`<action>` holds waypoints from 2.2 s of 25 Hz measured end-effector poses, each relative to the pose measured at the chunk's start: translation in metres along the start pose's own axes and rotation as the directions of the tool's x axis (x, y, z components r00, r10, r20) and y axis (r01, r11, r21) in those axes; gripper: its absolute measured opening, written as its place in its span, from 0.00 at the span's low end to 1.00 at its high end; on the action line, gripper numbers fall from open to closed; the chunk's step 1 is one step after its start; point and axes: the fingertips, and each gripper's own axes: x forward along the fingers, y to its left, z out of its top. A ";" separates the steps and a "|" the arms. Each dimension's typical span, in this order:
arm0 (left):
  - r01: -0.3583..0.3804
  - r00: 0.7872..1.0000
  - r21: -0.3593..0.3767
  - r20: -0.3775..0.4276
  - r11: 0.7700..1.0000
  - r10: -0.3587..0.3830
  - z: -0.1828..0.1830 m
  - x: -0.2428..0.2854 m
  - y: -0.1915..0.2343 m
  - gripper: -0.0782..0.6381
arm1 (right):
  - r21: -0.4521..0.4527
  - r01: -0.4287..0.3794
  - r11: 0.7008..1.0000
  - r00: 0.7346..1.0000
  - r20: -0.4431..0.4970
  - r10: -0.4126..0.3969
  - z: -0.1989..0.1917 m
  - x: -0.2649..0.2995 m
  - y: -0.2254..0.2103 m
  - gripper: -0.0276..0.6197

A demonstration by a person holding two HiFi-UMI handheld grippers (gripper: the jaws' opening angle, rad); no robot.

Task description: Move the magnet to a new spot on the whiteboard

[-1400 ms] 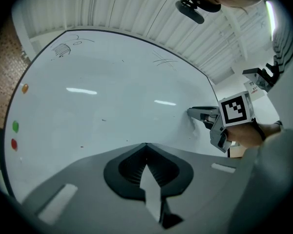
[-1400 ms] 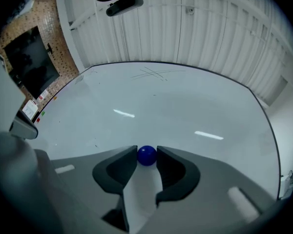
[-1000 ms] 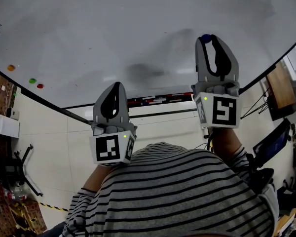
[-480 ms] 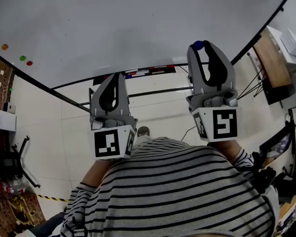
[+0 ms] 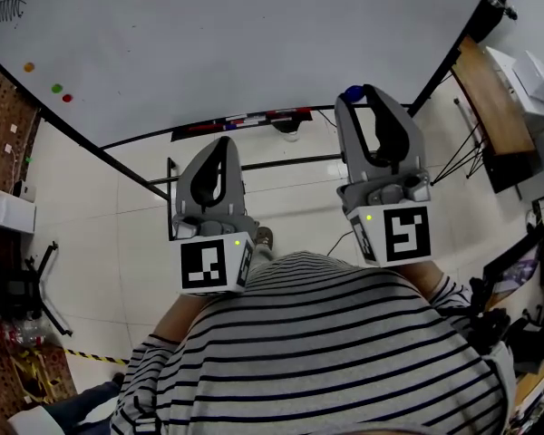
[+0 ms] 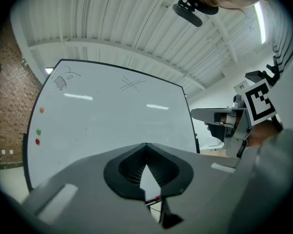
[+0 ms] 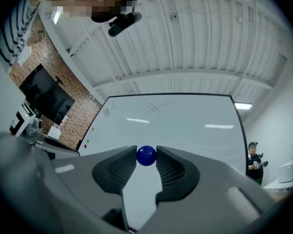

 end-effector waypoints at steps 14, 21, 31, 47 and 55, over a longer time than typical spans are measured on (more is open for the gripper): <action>-0.002 1.000 0.011 -0.021 1.000 0.002 -0.006 -0.012 0.011 0.13 | -0.020 0.011 1.000 1.000 0.008 -0.010 -0.003 0.003 0.010 0.23; -0.029 0.995 -0.022 -0.101 0.999 0.027 -0.038 0.006 0.016 0.13 | -0.023 0.012 1.000 0.999 -0.031 -0.012 -0.027 0.024 -0.007 0.23; -0.033 0.996 -0.014 -0.078 0.999 0.032 -0.028 0.070 0.081 0.13 | -0.054 0.048 0.997 0.999 -0.004 -0.049 -0.032 0.117 -0.016 0.23; -0.043 0.997 -0.009 -0.061 0.999 0.043 -0.033 0.122 0.165 0.13 | -0.172 0.173 0.970 0.983 -0.027 -0.180 -0.082 0.229 -0.040 0.23; -0.059 0.996 -0.008 -0.060 0.998 0.059 -0.031 0.114 0.164 0.13 | -0.174 0.166 0.971 0.984 -0.034 -0.174 -0.096 0.235 -0.045 0.22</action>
